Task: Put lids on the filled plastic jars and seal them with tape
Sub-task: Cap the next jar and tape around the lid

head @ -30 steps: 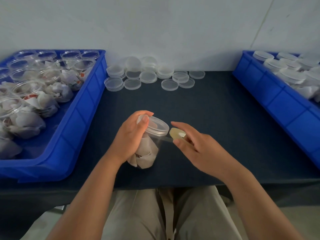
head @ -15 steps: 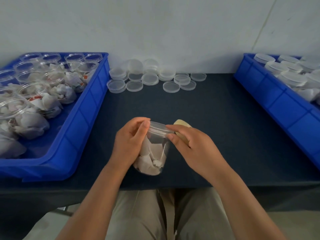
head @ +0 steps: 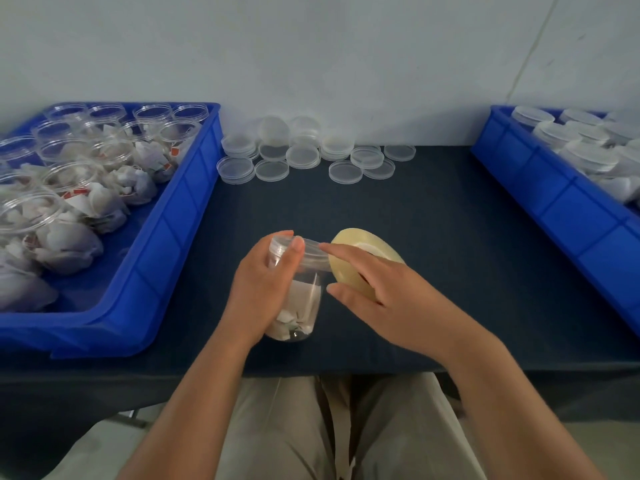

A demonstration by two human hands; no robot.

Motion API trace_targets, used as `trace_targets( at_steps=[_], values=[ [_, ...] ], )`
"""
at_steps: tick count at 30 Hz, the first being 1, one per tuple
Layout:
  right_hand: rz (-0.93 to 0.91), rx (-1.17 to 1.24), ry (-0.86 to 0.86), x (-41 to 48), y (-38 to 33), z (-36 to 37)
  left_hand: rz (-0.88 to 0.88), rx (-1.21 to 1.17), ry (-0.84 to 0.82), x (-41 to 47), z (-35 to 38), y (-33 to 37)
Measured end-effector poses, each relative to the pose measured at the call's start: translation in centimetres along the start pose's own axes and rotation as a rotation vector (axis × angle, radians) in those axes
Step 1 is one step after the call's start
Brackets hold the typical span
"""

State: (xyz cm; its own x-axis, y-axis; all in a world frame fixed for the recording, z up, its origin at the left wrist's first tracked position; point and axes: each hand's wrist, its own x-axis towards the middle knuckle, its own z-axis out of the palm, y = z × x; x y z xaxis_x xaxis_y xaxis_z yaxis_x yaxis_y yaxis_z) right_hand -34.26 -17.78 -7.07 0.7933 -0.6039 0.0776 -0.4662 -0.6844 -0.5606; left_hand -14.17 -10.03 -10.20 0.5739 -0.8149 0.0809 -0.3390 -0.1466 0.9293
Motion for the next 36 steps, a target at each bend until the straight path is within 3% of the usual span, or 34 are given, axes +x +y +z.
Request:
trace_targets(
  at_steps=[9, 13, 16, 19, 23, 27, 30, 36],
  values=[
    [0.094, -0.004, -0.049, 1.2, 2.9, -0.5, 0.077, -0.158, -0.217, 0.9, -1.6, -1.7],
    [0.042, 0.029, 0.0, 2.1, 2.2, 0.2, -0.031, -0.35, -0.377, 1.3, -1.1, -1.9],
    [0.035, 0.017, 0.053, 2.0, 1.5, 0.8, -0.137, -0.366, -0.416, 1.8, -1.5, -1.5],
    [0.081, -0.052, 0.128, 1.5, 1.4, 1.3, -0.07, -0.209, -0.336, 2.1, -1.1, -0.7],
    [0.144, -0.085, 0.174, 0.6, 1.1, 1.5, 0.15, 0.022, 0.012, 1.8, -0.9, 0.1],
    [0.16, -0.142, 0.228, 0.3, -0.2, 2.5, 0.084, 0.254, -0.053, -0.7, 0.9, 0.3],
    [0.132, -0.172, 0.231, 0.1, -0.9, 2.7, 0.091, 0.297, 0.036, -1.6, 1.9, 0.7],
    [0.177, 0.059, 0.119, 0.0, 1.5, 1.5, 0.055, 0.289, -0.037, 0.7, 1.5, 0.8]
  ],
)
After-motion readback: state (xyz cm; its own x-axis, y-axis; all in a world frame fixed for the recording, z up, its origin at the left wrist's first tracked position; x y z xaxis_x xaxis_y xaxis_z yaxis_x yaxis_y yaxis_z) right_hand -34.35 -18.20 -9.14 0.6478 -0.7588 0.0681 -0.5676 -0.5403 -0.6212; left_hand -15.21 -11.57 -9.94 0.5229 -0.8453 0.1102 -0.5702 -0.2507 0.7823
